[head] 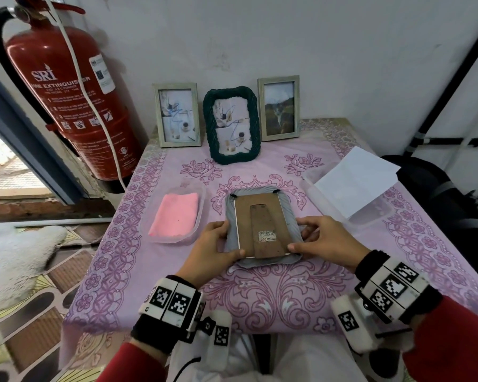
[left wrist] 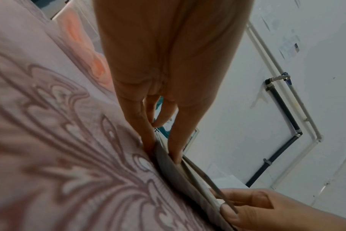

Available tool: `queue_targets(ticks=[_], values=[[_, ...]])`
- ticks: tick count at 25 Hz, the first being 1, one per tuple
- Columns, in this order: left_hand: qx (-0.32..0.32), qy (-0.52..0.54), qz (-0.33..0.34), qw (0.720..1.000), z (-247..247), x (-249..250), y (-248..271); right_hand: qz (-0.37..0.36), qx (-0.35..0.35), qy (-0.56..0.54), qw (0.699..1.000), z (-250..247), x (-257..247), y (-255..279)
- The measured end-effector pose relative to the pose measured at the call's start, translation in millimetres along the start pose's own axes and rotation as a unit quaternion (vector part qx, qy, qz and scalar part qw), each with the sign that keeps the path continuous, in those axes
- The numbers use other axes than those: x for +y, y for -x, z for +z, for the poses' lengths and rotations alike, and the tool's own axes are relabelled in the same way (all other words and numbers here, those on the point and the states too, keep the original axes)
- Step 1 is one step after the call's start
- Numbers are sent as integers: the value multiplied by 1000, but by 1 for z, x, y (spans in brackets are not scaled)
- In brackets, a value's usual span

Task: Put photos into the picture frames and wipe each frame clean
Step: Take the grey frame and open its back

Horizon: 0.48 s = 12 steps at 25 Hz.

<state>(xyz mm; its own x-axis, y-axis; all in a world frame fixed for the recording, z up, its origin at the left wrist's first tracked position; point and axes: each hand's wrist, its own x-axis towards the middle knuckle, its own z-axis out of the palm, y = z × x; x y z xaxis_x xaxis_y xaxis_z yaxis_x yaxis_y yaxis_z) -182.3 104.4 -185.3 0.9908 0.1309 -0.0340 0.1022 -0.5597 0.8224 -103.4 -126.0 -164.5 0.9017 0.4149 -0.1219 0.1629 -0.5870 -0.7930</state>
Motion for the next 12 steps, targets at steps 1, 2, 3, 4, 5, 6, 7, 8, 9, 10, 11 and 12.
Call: queue_targets(ticks=[1,2,3,4,5,6,7,8,9,10,11,12], values=[[5,9,-5,1000,1,0,0,5,0,-10,1000,0,0,0],[9,19,-8,1000,1,0,0,10,-3,-24,1000,1,0,0],[10,29,-8,1000,2,0,0,15,-6,-38,999,1,0,0],[9,37,-8,999,2,0,1,19,-8,-47,999,2,0,0],[7,50,-11,999,2,0,2,22,-6,-53,998,3,1,0],[5,63,-15,998,2,0,2,28,-4,-62,998,4,2,0],[4,74,-18,997,1,0,2,37,-2,-78,996,5,2,0],[4,82,-21,996,1,0,2,47,-3,-96,994,6,3,0],[5,90,-24,996,2,0,1,52,-6,-109,993,6,3,1],[7,98,-28,995,2,-1,1,54,-9,-113,992,7,3,0],[8,106,-30,994,2,-2,1,54,-10,-109,993,8,3,0],[7,114,-32,993,2,-3,0,51,-10,-101,994,8,3,0]])
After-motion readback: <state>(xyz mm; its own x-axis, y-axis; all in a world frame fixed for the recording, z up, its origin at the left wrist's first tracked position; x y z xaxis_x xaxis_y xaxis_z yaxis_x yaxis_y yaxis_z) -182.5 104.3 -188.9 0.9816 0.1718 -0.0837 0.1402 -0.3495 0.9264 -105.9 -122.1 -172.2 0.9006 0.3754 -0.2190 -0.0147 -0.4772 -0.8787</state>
